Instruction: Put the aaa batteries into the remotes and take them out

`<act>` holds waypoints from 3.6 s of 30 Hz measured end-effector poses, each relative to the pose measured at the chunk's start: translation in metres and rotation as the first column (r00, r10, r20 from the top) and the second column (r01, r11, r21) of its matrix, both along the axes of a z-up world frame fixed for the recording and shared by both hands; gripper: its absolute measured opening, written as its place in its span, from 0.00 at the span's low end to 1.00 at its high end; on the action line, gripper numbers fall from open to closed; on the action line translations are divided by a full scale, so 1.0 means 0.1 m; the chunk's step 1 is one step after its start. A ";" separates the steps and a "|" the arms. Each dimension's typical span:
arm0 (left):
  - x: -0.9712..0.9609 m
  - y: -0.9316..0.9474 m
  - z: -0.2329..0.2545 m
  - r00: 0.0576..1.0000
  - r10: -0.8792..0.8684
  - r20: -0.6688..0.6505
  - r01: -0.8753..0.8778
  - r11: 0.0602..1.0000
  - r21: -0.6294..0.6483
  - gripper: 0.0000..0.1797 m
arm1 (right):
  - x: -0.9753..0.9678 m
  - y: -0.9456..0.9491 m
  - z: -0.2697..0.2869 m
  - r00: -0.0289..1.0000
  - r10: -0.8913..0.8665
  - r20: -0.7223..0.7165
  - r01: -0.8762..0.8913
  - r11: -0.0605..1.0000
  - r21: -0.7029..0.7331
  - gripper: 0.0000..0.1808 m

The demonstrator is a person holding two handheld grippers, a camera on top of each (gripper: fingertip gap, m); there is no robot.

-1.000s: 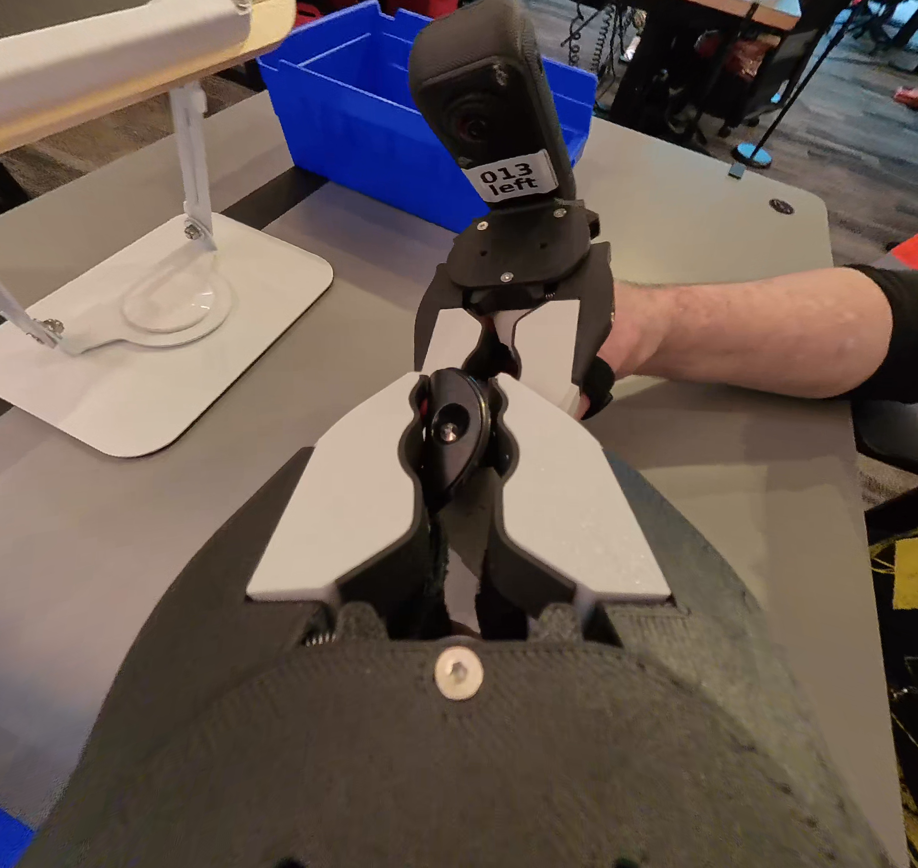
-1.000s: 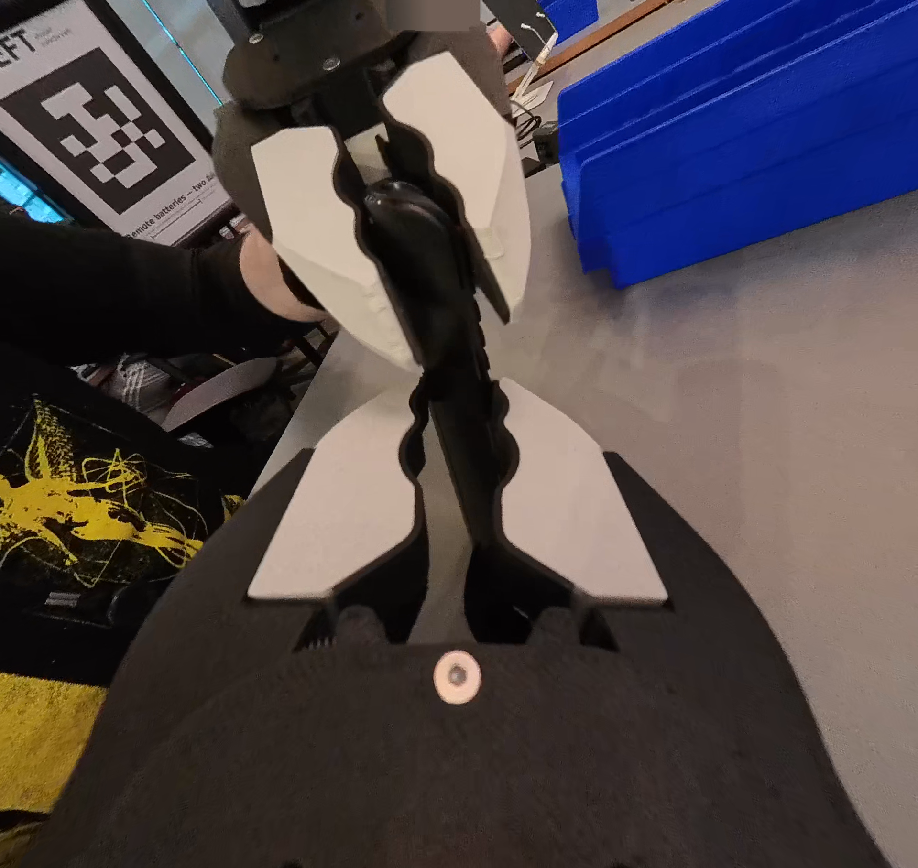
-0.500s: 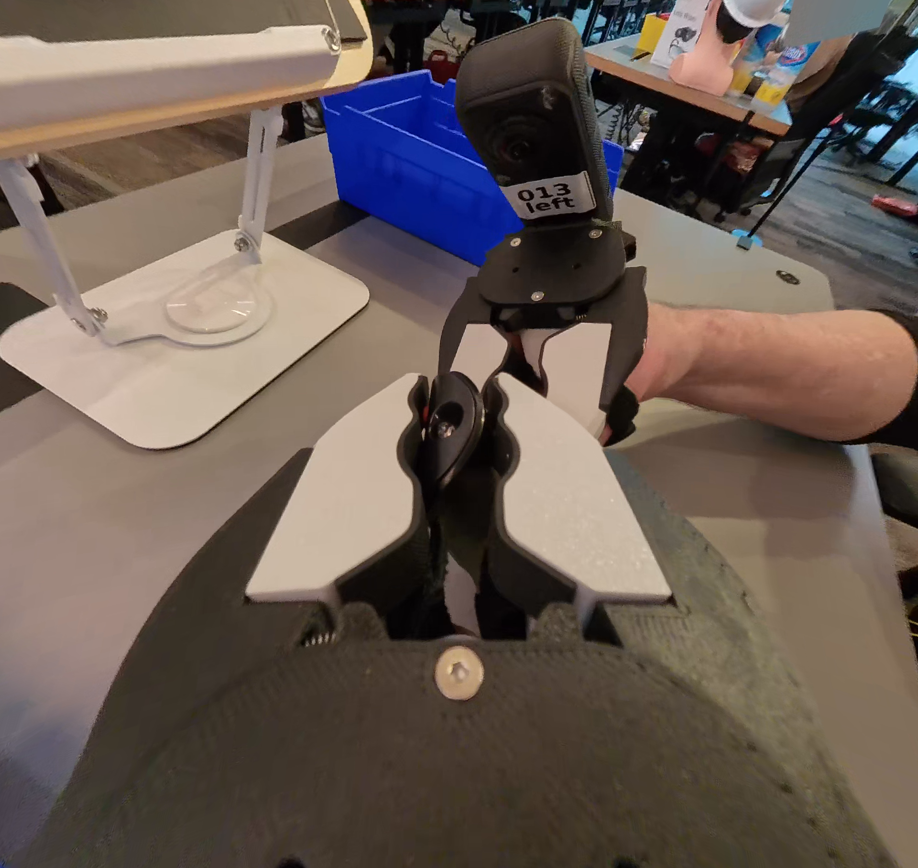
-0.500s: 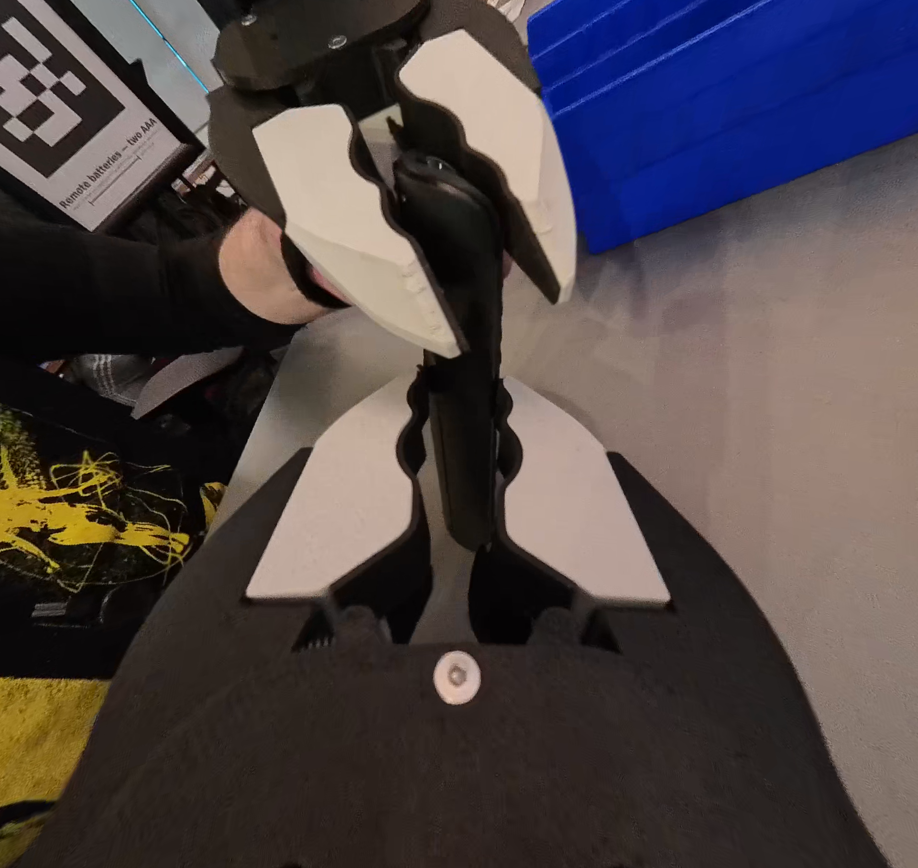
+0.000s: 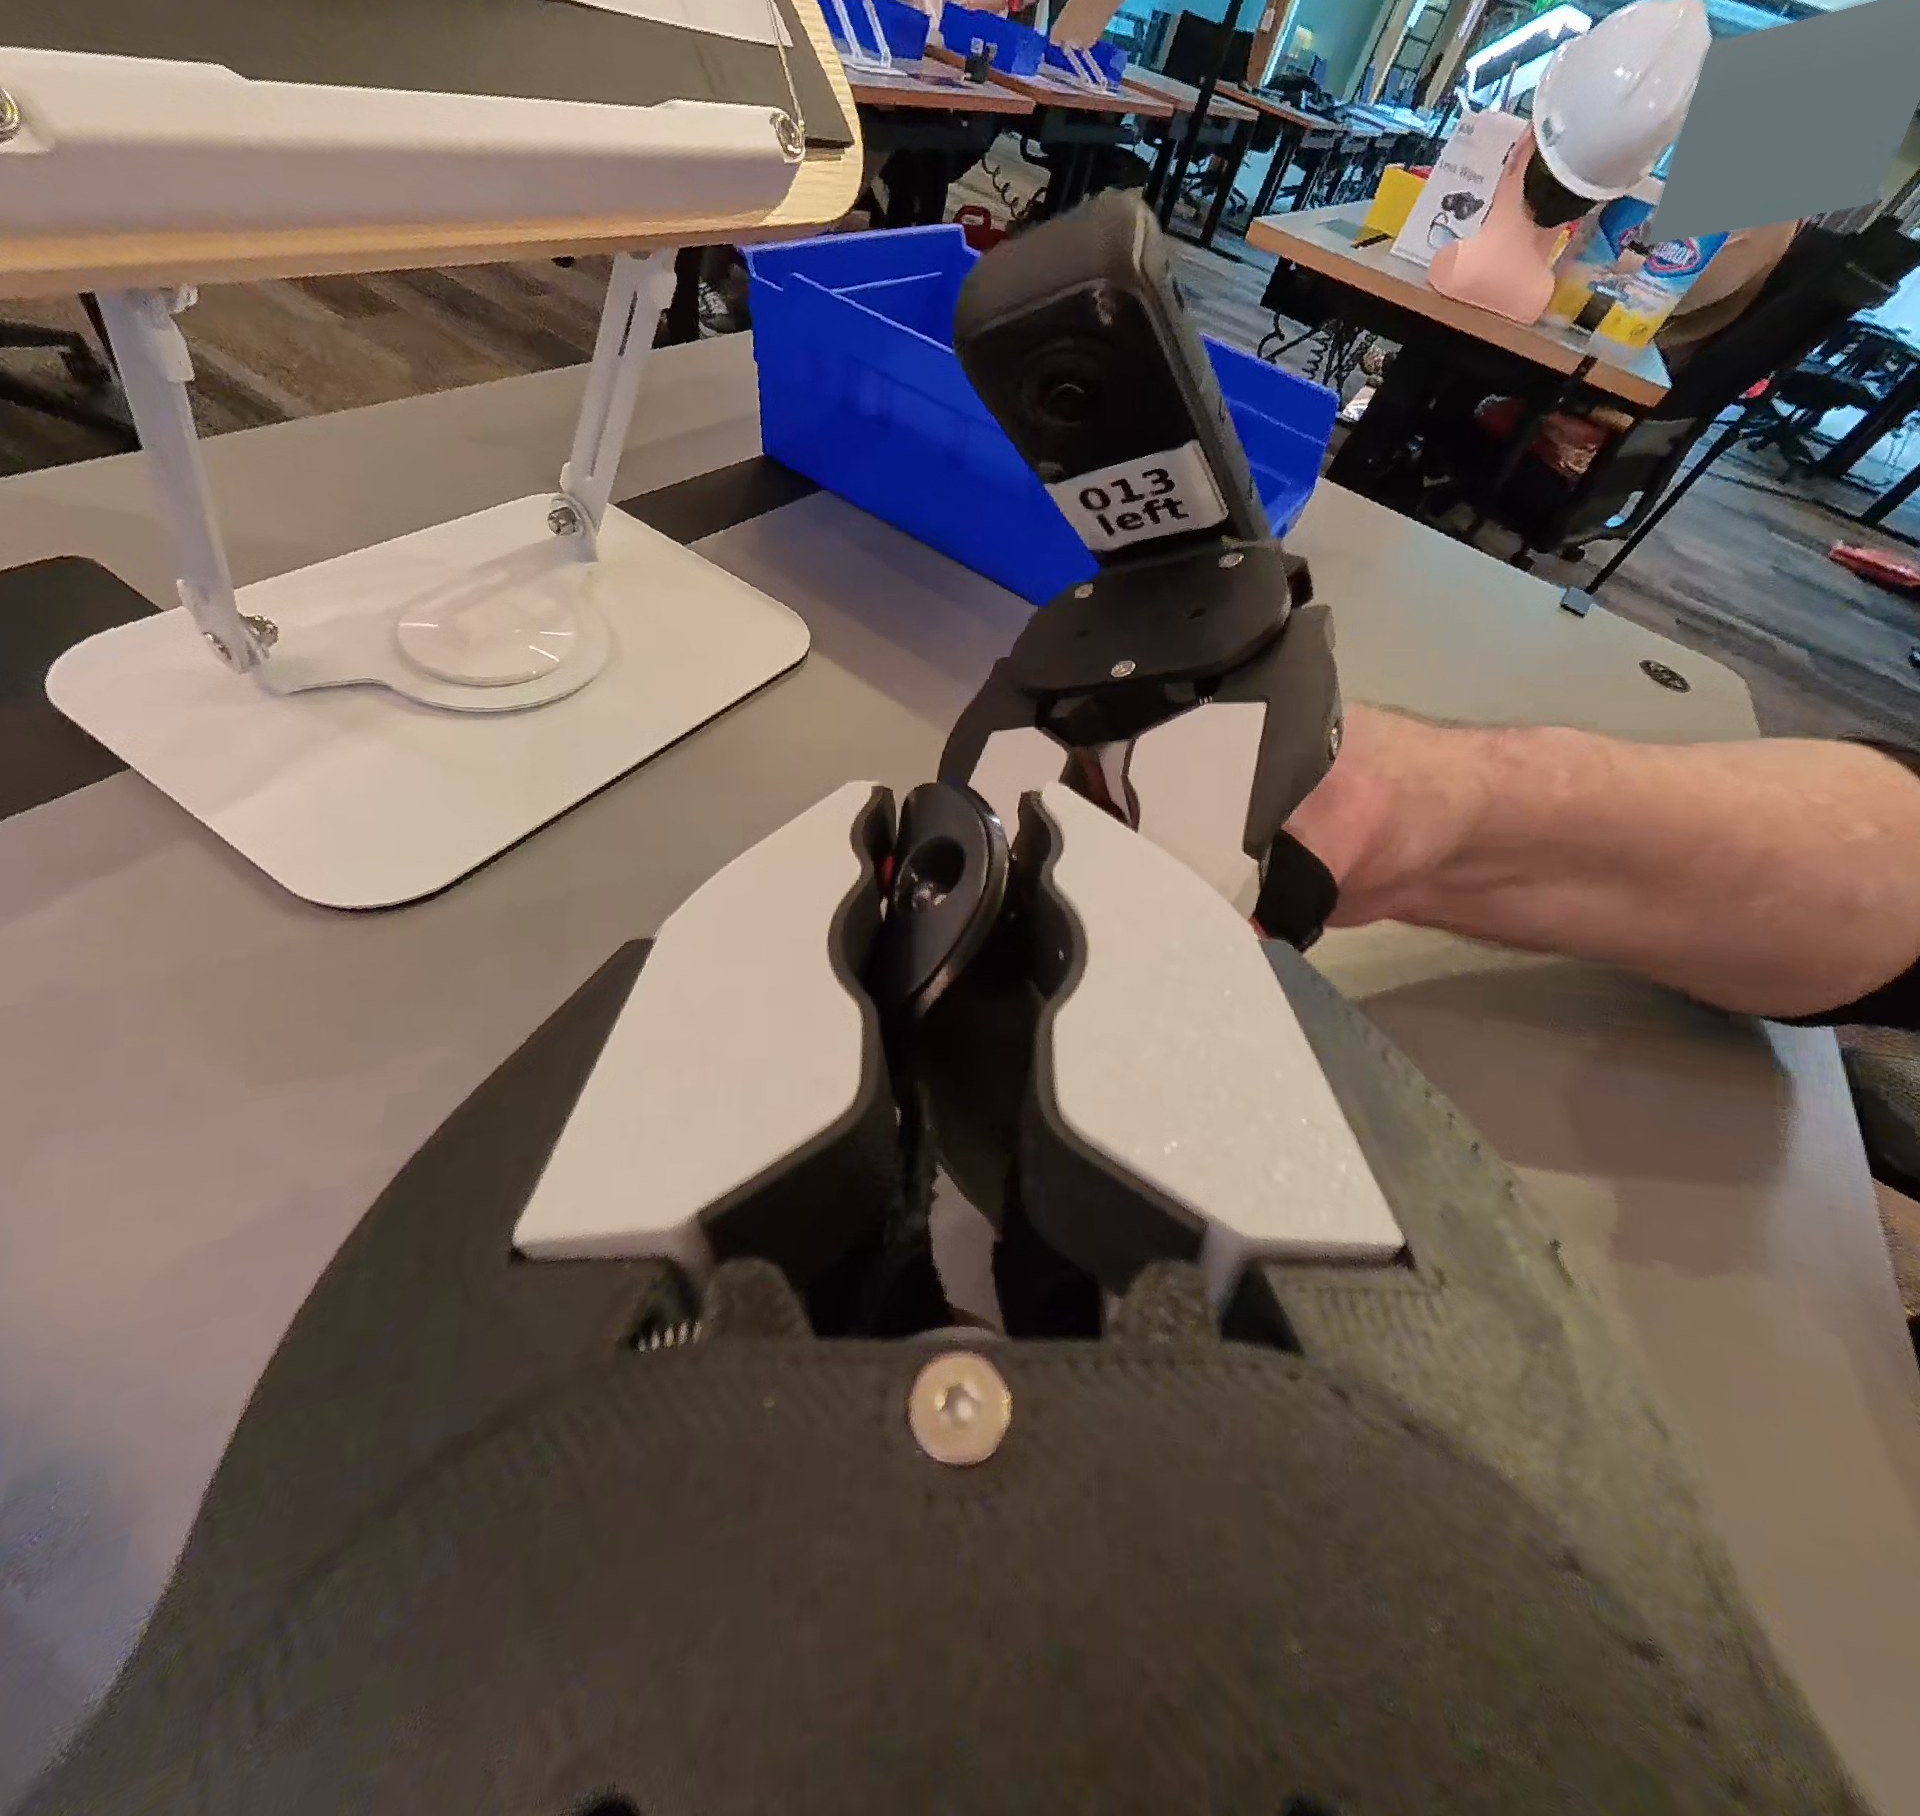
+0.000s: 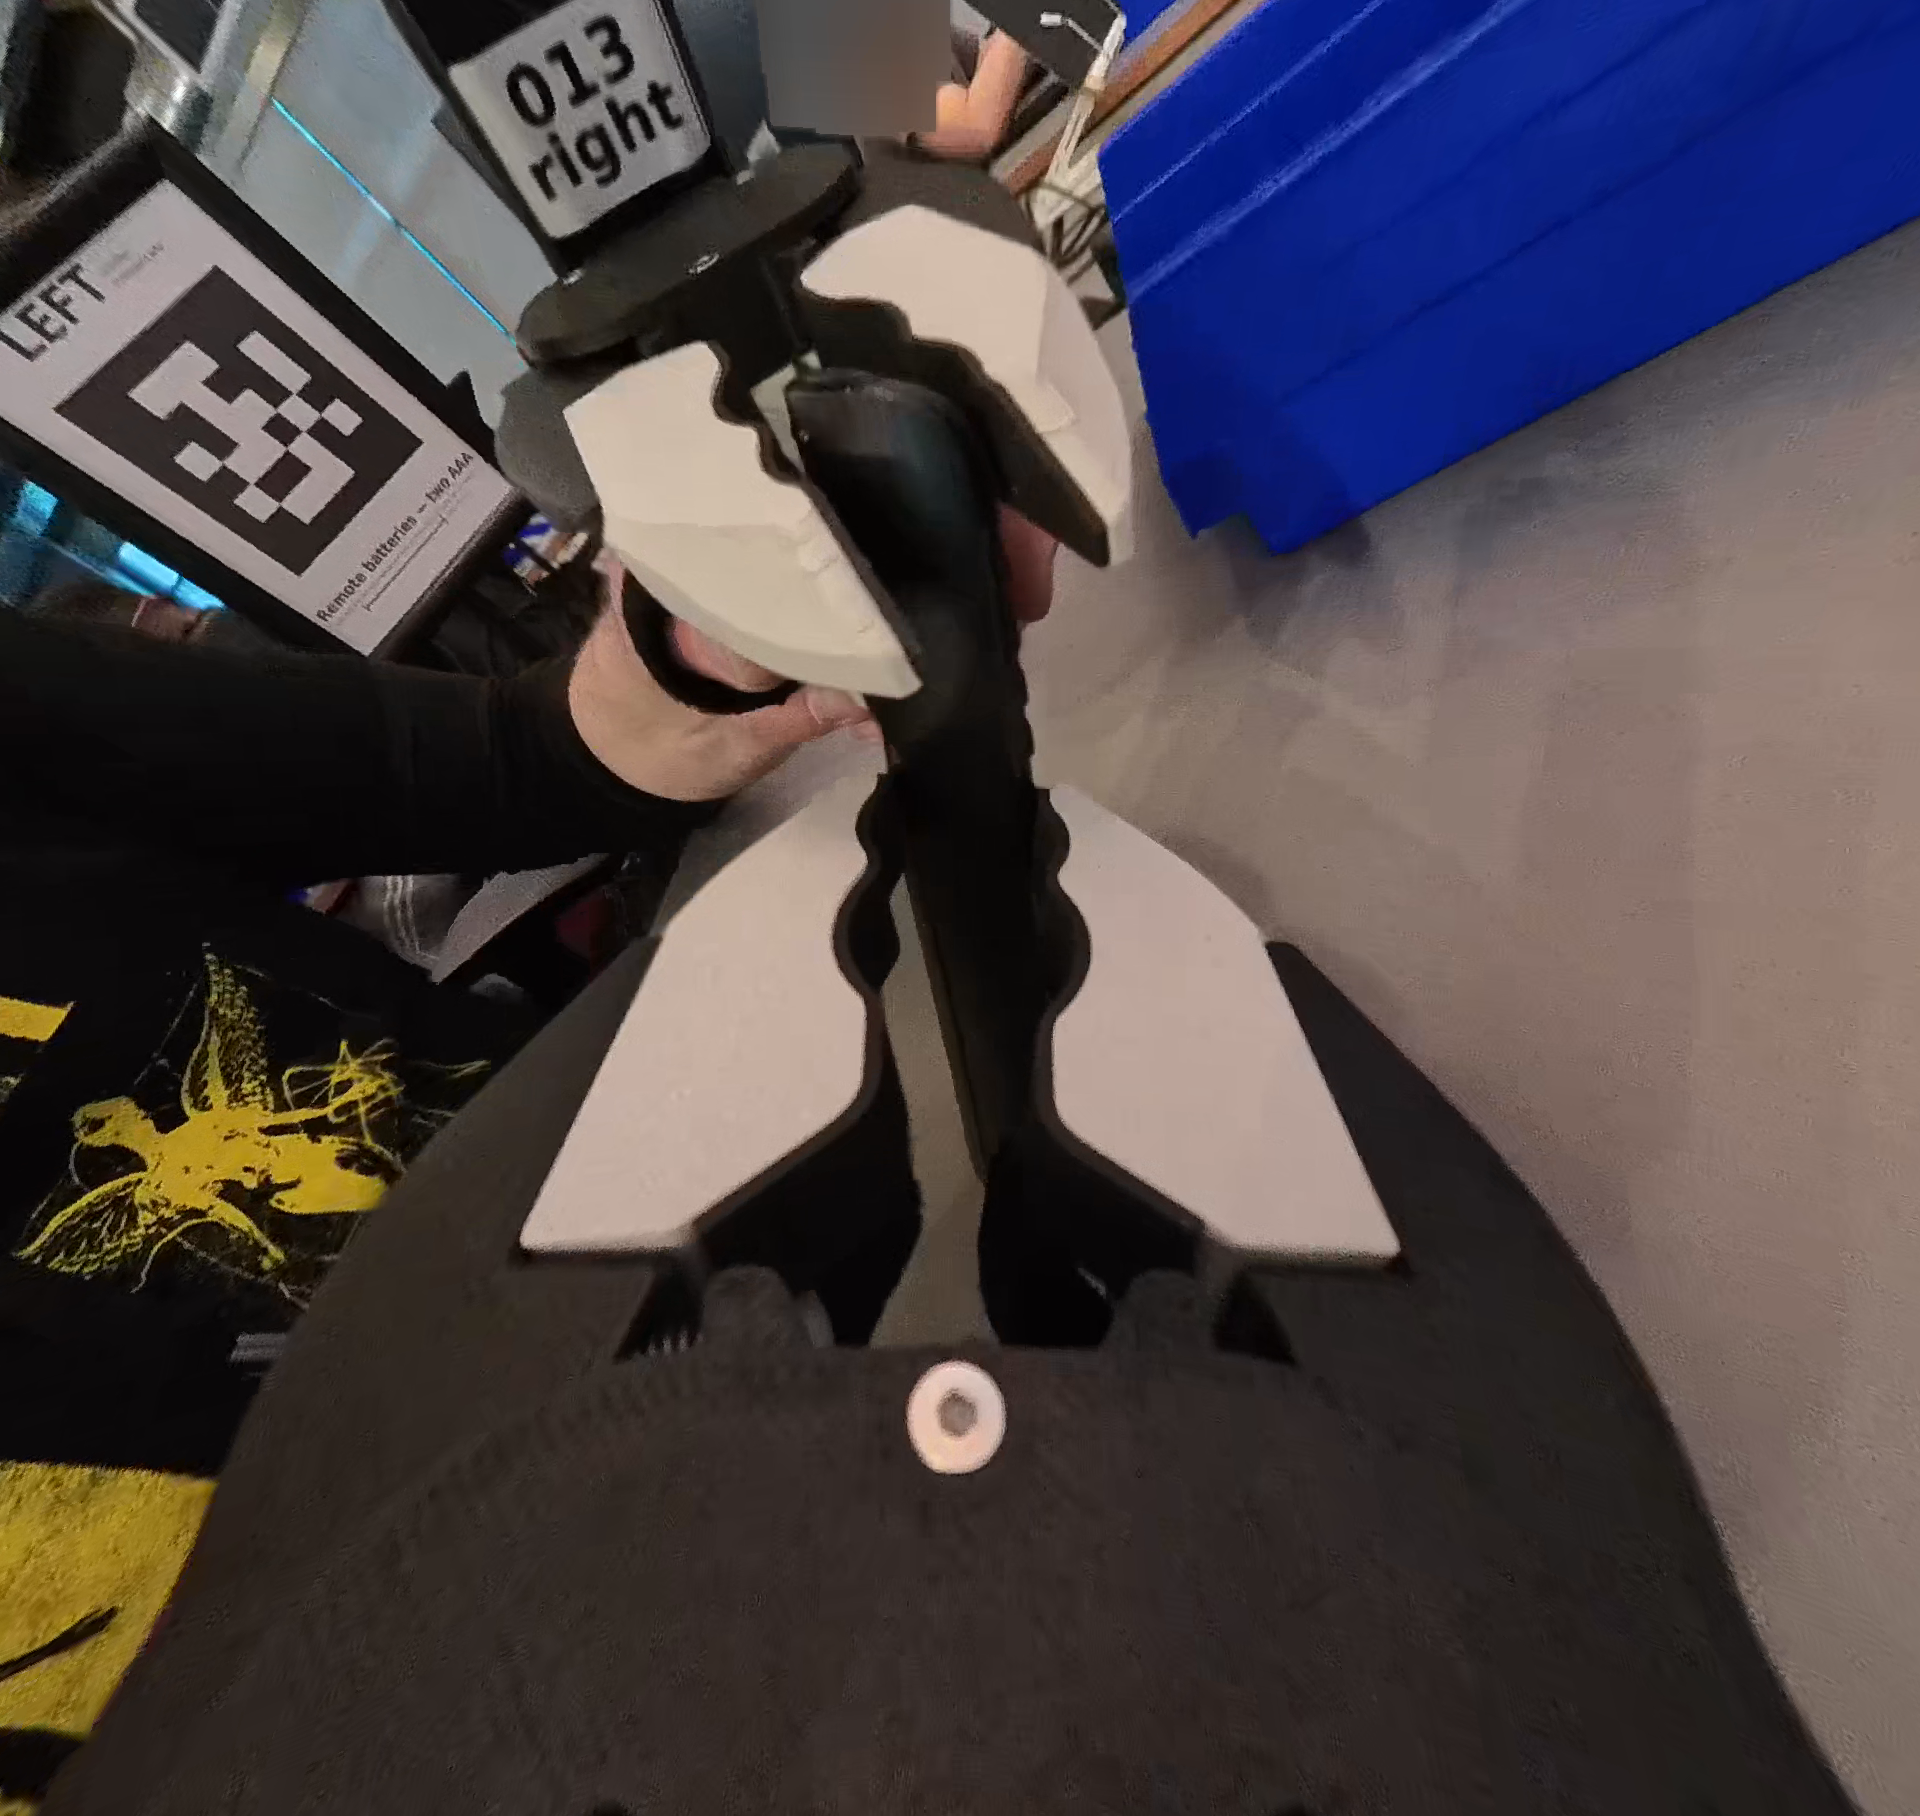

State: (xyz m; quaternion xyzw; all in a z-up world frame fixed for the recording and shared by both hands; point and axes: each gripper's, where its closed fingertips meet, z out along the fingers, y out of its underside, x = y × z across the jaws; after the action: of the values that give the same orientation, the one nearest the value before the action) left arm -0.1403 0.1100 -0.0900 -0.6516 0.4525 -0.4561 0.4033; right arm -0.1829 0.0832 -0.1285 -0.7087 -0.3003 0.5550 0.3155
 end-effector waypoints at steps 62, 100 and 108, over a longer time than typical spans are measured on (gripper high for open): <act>-0.13 0.06 0.29 0.930 0.064 0.362 -0.055 0.998 -0.036 0.14 | -0.10 0.02 0.20 0.992 -0.001 -0.125 0.024 0.982 0.185 0.18; 0.17 -0.13 0.17 0.996 0.039 0.078 -0.052 0.984 0.171 0.13 | 0.25 0.06 0.17 0.994 -0.090 -0.054 0.099 0.975 0.199 0.16; 0.26 -0.14 0.19 0.996 0.069 0.056 -0.079 0.976 0.205 0.13 | 0.35 0.10 0.15 0.996 -0.084 -0.037 0.089 0.980 0.177 0.18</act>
State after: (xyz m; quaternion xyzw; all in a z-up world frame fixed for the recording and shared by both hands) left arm -0.1138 0.0956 -0.0709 -0.6113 0.4629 -0.4070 0.4964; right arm -0.1476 0.0927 -0.1138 -0.6818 -0.3129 0.5220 0.4060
